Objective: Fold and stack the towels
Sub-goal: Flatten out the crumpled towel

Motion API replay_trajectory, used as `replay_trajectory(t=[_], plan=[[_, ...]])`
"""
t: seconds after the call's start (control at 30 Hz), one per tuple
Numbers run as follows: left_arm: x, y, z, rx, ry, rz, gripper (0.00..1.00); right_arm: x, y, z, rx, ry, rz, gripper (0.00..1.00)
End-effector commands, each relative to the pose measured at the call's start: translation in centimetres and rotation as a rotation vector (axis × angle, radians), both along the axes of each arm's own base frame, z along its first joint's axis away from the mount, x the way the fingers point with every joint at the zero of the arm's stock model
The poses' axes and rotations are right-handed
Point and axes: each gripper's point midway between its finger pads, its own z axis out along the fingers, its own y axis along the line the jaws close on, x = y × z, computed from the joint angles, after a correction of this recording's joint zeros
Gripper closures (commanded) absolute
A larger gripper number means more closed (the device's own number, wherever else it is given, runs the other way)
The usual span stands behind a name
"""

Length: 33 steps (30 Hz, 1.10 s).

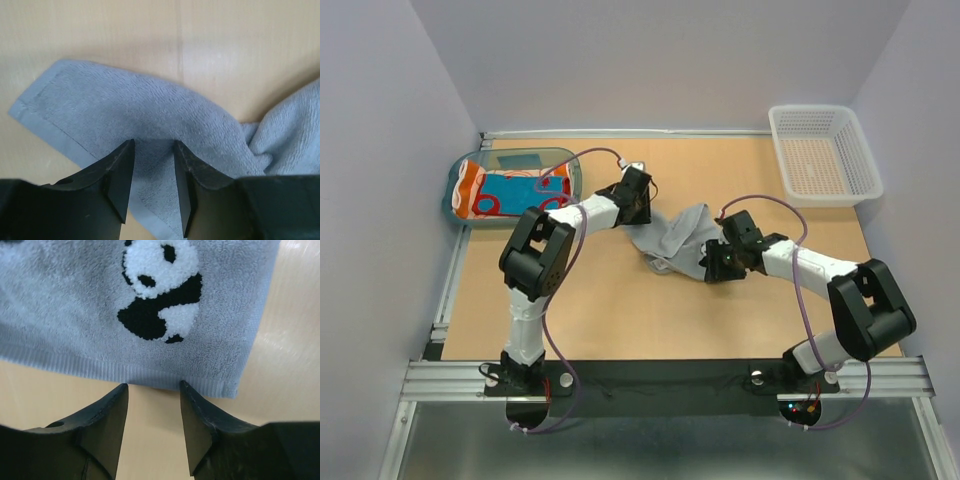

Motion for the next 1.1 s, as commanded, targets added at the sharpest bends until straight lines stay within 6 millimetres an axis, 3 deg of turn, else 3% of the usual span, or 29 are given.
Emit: replay_trajectory(t=[0.0, 0.03, 0.07, 0.23, 0.37, 0.47, 0.57, 0.67, 0.7, 0.73, 0.77, 0.8, 0.9, 0.93, 1.07], plan=[[3.0, 1.3, 1.6, 0.053, -0.047, 0.036, 0.52, -6.5, -0.2, -2.2, 0.031, 0.214, -0.031, 0.49], [4.0, 1.1, 2.5, 0.046, -0.066, 0.04, 0.52, -7.5, 0.1, -2.2, 0.032, 0.231, -0.032, 0.49], [4.1, 1.2, 1.7, 0.063, -0.051, 0.038, 0.52, -8.2, 0.2, -2.2, 0.032, 0.243, -0.032, 0.49], [4.9, 0.5, 1.9, 0.057, -0.043, 0.028, 0.47, -13.0, 1.1, -2.7, 0.032, 0.329, 0.007, 0.49], [4.5, 0.6, 2.5, 0.044, -0.046, 0.032, 0.4, -14.4, 1.8, -1.8, 0.074, 0.32, 0.046, 0.49], [3.8, 0.8, 4.8, 0.017, -0.075, 0.028, 0.34, -12.6, 2.7, 0.6, 0.112, 0.213, 0.077, 0.49], [2.8, 1.3, 9.9, -0.045, -0.154, 0.037, 0.29, -8.3, 5.3, 6.0, 0.184, 0.031, 0.12, 0.49], [1.2, 2.3, 12.5, -0.071, -0.194, 0.043, 0.27, -5.8, 6.4, 8.7, 0.176, -0.089, 0.203, 0.49], [0.7, 2.6, 12.9, -0.073, -0.199, 0.042, 0.27, -5.0, 6.6, 8.7, 0.152, -0.108, 0.223, 0.49], [0.2, 3.0, 13.3, -0.077, -0.202, 0.044, 0.27, -3.6, 7.1, 10.3, 0.136, -0.18, 0.271, 0.5], [-0.7, 3.5, 12.6, -0.067, -0.183, 0.042, 0.27, -2.9, 7.3, 10.5, 0.12, -0.2, 0.296, 0.51], [-1.3, 3.7, 13.8, -0.084, -0.203, 0.041, 0.26, -2.2, 7.8, 11.1, 0.114, -0.224, 0.324, 0.52], [-3.6, 4.8, 14.0, -0.094, -0.195, 0.034, 0.26, 0.0, 9.2, 11.4, 0.074, -0.279, 0.427, 0.52], [-4.6, 5.3, 12.9, -0.082, -0.172, 0.033, 0.26, 1.0, 9.9, 11.3, 0.054, -0.295, 0.47, 0.52], [-7.0, 7.4, 13.2, -0.089, -0.179, 0.057, 0.25, 2.7, 11.6, 10.9, 0.019, -0.323, 0.571, 0.52]])
